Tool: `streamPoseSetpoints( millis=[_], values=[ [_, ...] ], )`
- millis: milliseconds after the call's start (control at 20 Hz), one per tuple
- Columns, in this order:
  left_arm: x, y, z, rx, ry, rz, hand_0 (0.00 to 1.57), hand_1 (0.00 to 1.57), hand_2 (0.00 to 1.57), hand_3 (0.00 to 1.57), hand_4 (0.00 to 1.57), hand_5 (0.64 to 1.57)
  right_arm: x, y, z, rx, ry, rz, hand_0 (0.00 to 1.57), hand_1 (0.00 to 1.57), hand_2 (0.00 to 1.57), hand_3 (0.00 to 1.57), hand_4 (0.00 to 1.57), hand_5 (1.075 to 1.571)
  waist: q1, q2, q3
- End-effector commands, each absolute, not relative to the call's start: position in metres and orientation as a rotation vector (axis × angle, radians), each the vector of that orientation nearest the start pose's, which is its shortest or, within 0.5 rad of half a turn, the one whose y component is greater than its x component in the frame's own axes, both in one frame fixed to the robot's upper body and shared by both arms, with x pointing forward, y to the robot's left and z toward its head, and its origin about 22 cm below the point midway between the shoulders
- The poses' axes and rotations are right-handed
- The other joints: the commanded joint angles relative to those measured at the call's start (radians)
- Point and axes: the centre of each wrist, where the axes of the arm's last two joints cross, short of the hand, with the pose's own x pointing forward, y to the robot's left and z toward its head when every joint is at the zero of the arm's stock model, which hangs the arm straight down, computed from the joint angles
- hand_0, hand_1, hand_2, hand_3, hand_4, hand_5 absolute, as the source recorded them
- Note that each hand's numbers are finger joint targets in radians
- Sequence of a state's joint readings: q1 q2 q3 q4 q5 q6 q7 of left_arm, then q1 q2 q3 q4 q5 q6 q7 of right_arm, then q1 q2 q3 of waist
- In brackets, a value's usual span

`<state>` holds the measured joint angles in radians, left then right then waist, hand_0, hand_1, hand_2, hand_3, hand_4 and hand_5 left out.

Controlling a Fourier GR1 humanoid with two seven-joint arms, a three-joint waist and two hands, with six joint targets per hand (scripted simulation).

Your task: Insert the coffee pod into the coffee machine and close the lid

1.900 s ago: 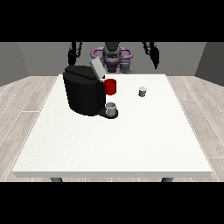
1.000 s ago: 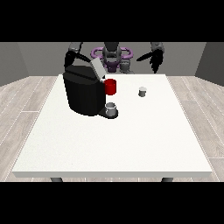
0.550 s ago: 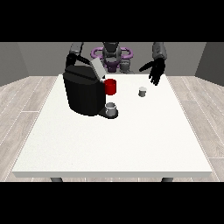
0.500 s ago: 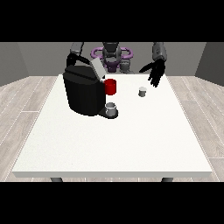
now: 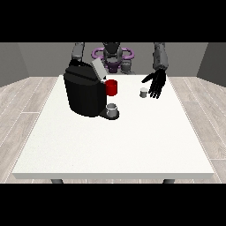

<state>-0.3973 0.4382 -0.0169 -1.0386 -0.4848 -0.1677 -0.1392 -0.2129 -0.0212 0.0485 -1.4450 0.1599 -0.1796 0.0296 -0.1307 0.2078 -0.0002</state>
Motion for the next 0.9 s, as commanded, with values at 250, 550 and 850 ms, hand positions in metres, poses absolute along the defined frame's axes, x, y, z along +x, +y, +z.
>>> streamPoseSetpoints(
  millis=[250,550,850],
  values=[
    [0.351,0.294,0.017,0.634,-1.407,-1.038,0.89,0.89,0.96,0.82,0.38,1.571,0.304,-0.198,0.001,-0.204,-1.587,0.094,0.00,0.00,0.00,0.00,0.00,1.571,0.042,-0.016,0.0004],
    [0.358,0.311,0.012,0.760,-1.324,-1.146,0.82,0.82,0.96,0.80,0.37,1.571,0.301,-0.196,0.007,-0.128,-1.621,0.167,0.00,0.00,0.00,0.00,0.00,1.571,-0.027,0.012,0.0001],
    [0.355,0.304,-0.001,0.733,-1.154,-1.303,0.76,0.76,0.93,0.77,0.35,1.571,0.309,-0.208,-0.001,-0.150,-1.575,0.114,0.00,0.00,0.00,0.00,0.00,1.571,0.004,-0.021,0.0005]
  ],
)
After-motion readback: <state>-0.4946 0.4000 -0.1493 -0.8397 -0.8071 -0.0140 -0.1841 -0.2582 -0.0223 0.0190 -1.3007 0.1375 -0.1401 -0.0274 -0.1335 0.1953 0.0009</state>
